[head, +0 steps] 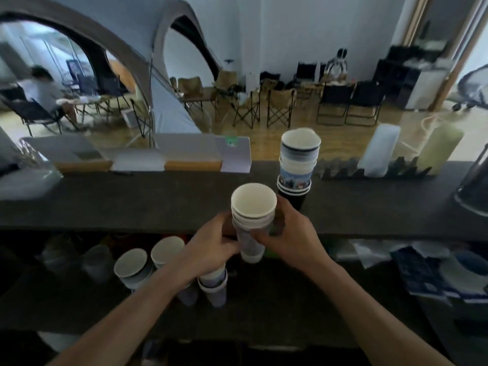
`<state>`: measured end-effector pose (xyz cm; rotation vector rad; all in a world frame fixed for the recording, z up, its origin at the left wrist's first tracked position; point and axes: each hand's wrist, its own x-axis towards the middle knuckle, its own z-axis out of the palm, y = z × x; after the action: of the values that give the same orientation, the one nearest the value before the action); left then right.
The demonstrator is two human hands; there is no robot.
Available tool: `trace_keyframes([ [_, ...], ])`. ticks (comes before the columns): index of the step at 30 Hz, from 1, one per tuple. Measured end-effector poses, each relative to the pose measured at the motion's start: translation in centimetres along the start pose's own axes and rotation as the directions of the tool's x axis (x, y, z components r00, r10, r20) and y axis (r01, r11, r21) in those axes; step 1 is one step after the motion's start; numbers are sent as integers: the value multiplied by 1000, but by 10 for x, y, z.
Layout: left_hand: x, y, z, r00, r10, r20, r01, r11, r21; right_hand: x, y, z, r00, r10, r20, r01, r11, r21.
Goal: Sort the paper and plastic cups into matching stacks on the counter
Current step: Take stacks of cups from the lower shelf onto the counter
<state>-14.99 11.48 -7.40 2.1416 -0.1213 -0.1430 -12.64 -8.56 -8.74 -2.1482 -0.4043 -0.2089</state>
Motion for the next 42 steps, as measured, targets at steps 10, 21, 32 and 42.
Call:
trace_keyframes([
  [10,55,79,-65,982,114,-150,-111,993,26,100,-66,-10,986,-2,-164,9,999,42],
  [21,77,38,-40,998,-26,-56,19,992,-127,103,-21,20,987,152,-47,-152,988,2],
  [32,34,-30,-42,972,-189,-139,164,971,-174,39,-3,37,992,40,-123,-62,981,-181],
  [42,-32,-112,-7,931,-364,2,361,924,127,2,63,131,842,236,485,-248,968,-41],
])
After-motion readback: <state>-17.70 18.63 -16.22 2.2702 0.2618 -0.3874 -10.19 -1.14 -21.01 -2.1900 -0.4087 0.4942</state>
